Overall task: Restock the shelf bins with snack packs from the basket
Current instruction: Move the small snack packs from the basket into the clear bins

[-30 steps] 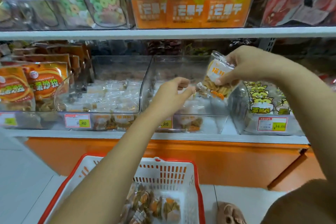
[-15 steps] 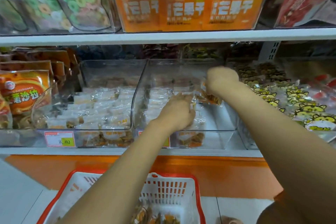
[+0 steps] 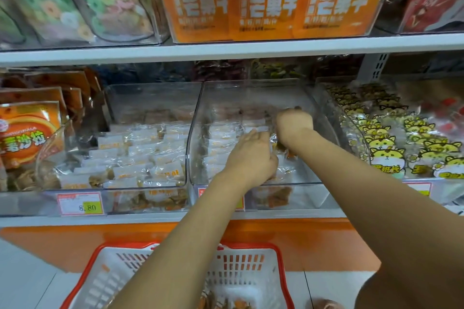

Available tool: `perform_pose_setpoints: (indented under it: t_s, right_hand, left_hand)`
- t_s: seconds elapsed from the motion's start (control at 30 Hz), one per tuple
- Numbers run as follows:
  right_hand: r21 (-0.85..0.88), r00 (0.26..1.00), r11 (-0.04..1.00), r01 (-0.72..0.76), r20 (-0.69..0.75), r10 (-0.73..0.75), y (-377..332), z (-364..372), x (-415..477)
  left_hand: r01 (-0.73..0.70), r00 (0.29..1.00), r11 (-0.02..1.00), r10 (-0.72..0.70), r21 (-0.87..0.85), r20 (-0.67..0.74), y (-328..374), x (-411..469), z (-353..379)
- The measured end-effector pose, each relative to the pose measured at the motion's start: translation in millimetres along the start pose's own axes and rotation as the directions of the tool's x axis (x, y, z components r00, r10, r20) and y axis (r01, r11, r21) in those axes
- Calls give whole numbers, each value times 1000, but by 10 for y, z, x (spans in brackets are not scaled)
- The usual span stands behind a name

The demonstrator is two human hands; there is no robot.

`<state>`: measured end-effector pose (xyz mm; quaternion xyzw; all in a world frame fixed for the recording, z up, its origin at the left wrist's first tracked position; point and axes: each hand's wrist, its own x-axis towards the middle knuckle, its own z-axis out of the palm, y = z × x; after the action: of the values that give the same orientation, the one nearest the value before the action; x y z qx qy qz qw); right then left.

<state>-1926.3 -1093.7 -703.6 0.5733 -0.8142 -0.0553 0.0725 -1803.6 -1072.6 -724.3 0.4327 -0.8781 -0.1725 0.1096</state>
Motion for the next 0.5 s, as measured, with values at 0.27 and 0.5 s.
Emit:
perform_pose_setpoints:
  t_s: [0.27, 0.5]
  right_hand:
    - [34, 986, 999, 42, 162, -47, 56, -217, -45]
    - [103, 763, 994, 27, 641, -87, 56, -43, -117]
  left_hand:
    - [13, 1000, 1000, -13, -6, 14, 12, -13, -15]
    - [-6, 1000, 1000, 6, -2, 4, 35, -35, -40]
